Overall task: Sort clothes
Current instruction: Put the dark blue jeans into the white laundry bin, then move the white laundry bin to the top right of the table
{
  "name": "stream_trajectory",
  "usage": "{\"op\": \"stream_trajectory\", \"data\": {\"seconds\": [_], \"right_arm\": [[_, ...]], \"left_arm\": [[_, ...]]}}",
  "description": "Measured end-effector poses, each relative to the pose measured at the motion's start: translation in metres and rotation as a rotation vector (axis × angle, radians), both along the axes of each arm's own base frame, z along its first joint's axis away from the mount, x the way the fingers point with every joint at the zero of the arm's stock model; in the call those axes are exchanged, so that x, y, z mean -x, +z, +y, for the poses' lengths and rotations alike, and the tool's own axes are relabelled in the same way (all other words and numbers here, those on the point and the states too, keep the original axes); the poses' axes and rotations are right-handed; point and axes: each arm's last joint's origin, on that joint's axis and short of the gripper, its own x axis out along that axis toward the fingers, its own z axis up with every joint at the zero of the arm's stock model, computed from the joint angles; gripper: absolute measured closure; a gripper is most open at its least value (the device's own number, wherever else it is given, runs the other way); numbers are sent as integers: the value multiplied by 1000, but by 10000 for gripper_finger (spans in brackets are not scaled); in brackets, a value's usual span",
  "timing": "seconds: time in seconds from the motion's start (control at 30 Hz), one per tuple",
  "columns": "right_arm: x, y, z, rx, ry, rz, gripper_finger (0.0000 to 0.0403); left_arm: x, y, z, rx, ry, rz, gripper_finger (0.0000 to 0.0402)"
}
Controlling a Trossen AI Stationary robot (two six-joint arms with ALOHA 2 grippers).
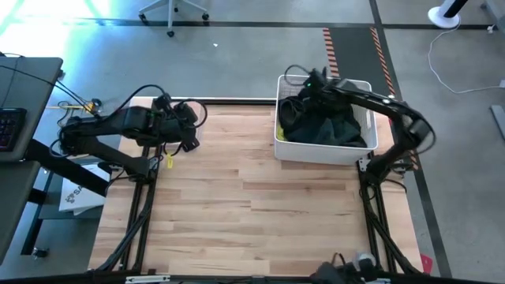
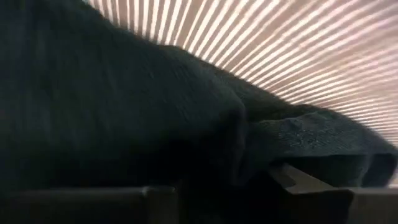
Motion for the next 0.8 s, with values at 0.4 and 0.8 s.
{"op": "stream_trajectory", "data": {"seconds": [0.4, 0.8], "right_arm": [[-10, -27, 9, -119, 92, 246, 296], [21, 106, 109, 296, 264, -103, 295]], "left_arm": [[30, 10, -6, 22, -8, -129, 326], [64, 31, -5, 39, -21, -356, 326]]}}
